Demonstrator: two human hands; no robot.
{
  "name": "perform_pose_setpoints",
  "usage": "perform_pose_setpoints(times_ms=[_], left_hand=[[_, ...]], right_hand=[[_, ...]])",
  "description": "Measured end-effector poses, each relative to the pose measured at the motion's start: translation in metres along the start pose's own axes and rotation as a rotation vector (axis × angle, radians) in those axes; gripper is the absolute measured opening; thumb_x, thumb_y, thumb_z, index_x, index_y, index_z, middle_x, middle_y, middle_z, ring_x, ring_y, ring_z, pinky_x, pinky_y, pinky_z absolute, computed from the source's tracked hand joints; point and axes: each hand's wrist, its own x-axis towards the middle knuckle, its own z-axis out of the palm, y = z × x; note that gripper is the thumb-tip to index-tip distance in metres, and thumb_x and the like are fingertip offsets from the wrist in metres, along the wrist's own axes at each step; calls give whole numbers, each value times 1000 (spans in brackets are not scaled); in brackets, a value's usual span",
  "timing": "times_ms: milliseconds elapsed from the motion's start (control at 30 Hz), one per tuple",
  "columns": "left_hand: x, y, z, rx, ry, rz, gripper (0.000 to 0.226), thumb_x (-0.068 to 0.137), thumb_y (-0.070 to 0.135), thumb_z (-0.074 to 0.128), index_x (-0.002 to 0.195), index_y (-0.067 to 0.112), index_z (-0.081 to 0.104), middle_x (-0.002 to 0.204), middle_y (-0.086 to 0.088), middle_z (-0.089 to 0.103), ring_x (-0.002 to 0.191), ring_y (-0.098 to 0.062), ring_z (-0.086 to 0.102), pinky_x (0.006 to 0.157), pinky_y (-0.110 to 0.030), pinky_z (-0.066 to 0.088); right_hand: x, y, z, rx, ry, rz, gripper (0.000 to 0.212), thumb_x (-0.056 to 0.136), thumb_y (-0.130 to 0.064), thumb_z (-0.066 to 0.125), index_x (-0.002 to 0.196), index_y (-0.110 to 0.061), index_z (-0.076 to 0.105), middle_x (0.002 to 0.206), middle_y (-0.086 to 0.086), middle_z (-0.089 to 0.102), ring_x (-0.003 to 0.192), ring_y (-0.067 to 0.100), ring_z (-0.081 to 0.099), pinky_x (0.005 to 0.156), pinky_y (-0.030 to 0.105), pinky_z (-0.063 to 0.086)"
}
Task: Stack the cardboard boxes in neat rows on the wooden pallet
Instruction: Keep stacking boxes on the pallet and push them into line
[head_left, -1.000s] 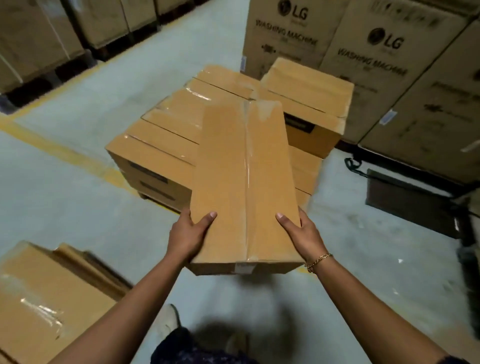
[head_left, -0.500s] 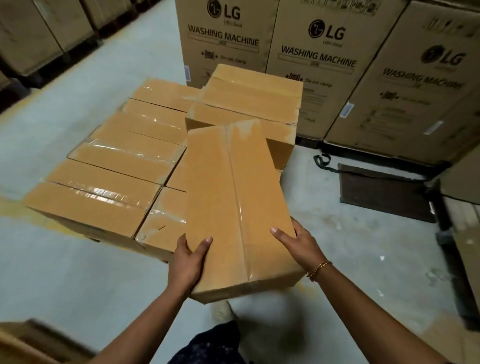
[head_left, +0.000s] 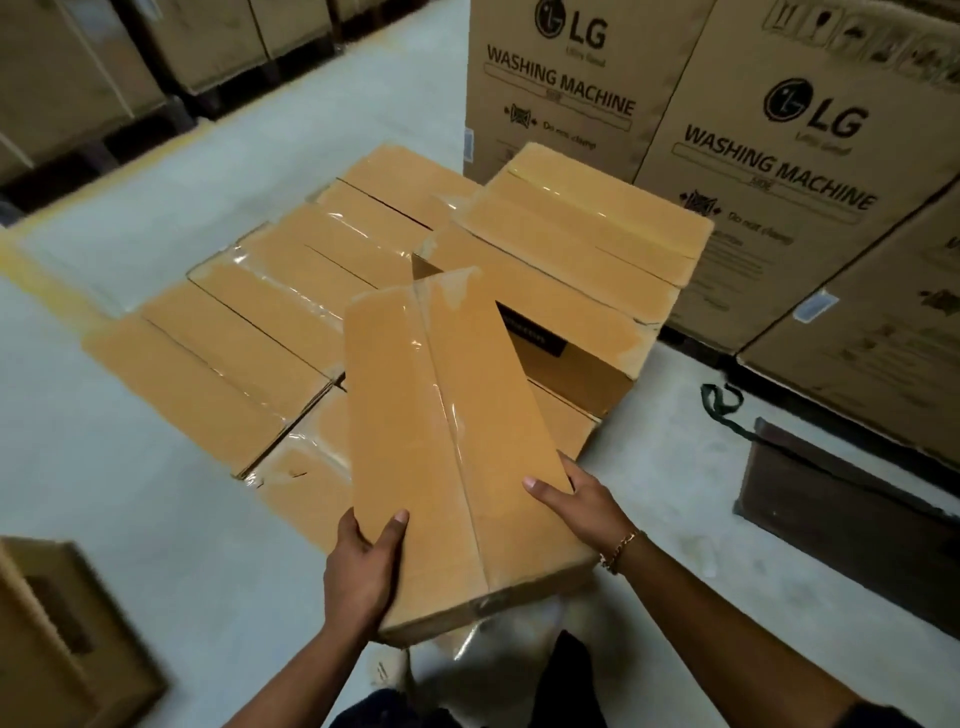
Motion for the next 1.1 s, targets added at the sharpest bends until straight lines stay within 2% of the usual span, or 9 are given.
perform_pose_setpoints(times_ms=[100,233,367,500,600,733,833,1000,1100], left_hand=[[-10,6,51,-44,97,-100,93,82,80,54,149,16,41,105,-2,64,95,-30,63,82,-45,52],[-35,29,118,-132,229,-236,89,95,63,58,160,11,27,138,-18,56,123,-40,54,96,-45,45],[-53,61,167,-209,305,-300,81,98,51,62,160,11,30,150,-19,52,135,-39,49,105,-44,41],[-62,80,200,-298,372,-316,83,90,62,64,155,17,39,133,-11,64,125,-37,59,98,-42,47],[-65,86,225,-324,389,-320,94,80,74,59,154,20,40,137,-9,64,126,-35,59,104,-48,49],[-68,96,256,-337,423,-313,84,95,53,66,160,14,31,154,-15,49,141,-35,47,113,-45,39],[-73,100,278,-344,446,-305,85,95,56,65,160,14,30,156,-16,47,142,-36,45,114,-48,37],[-84,104,310,-364,473,-320,86,91,60,64,158,16,34,151,-11,53,138,-35,50,115,-53,38],[-88,110,330,-371,501,-325,91,81,71,58,154,19,40,145,-6,60,133,-33,55,113,-53,42]], right_hand=[[42,4,-40,-49,-118,-35,58,90,-51,71,141,-41,45,125,-22,56,123,7,53,101,25,41],[92,3,-92,-183,-264,-93,103,69,-81,67,154,-30,40,151,-10,50,140,16,45,116,39,39],[121,-6,-133,-264,-349,-132,87,82,-70,66,155,-32,38,150,-17,43,140,11,39,117,40,36],[146,4,-161,-283,-394,-168,100,65,-89,65,150,-39,45,146,-11,55,136,18,50,112,50,45],[159,8,-178,-289,-394,-191,104,63,-90,65,150,-38,44,146,-9,56,135,18,51,113,49,44],[174,16,-201,-329,-397,-225,107,62,-91,64,151,-36,43,149,-8,54,137,17,50,115,49,42],[184,26,-216,-360,-408,-247,111,60,-93,63,152,-36,42,150,-7,53,138,18,49,115,49,42],[185,31,-234,-387,-416,-291,72,87,-57,70,149,-29,48,144,-4,59,132,19,54,112,47,44],[192,36,-247,-434,-398,-292,85,77,-67,67,149,-28,49,144,-3,59,132,19,54,111,47,46]])
